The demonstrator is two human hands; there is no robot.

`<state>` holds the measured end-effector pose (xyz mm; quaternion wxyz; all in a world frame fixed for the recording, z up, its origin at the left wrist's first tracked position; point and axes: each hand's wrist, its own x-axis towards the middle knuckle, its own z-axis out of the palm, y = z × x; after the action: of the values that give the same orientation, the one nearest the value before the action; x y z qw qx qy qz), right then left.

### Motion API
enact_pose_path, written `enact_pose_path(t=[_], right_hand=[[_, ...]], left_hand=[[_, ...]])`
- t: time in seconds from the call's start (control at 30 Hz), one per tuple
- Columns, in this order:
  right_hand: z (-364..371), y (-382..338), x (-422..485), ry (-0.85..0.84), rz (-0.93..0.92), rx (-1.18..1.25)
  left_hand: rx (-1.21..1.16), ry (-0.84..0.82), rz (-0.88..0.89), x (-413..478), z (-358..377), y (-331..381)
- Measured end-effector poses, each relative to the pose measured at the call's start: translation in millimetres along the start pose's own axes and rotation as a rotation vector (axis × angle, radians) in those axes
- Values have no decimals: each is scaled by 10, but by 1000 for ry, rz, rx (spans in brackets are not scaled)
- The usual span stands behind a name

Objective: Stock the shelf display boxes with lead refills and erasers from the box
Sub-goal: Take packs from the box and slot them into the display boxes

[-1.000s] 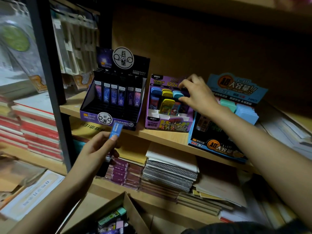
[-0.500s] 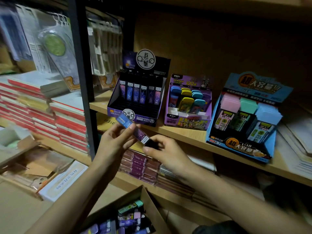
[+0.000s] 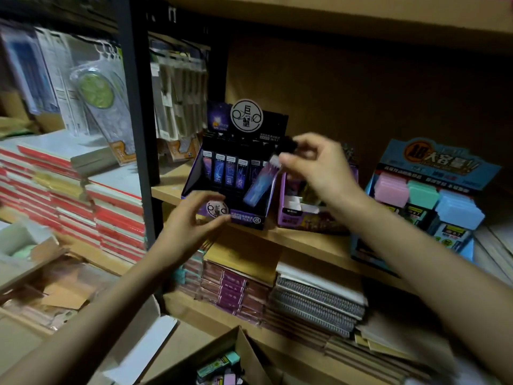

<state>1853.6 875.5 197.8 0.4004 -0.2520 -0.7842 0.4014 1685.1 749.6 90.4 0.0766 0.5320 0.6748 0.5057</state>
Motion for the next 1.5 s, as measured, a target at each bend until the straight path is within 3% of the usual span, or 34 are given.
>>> enact_pose_path(t=[0.07,0.17,0.23,0.33,0.53,0.73,1.0,1.27,1.5], right_hand=[[-15,-26,335,79,-56,-201],[90,81,686,98,-60,-415],[190,190,793,65,-75,-533],[285,341,855,6,-79,-602],[330,455,837,-77,-92,-567],[436,503,800,-37,-48,-493],[526,549,770,14,-302,-863],[441,434,888,-9,-110,-706],[349,269,911,-134,-148,-937]], left_hand=[[221,45,103,193,-69,-128],[454,-34,153,386,-64,-308],[529,-95,137,420,-9,-436],[587,-60,184,408,60,-578],[553,-15,215,403,70,-598],[544,-22,208,410,73,-600],[564,-24,203,394,74,-603],[614,-125,113,358,5,-527],[552,-96,88,267,-32,-353]])
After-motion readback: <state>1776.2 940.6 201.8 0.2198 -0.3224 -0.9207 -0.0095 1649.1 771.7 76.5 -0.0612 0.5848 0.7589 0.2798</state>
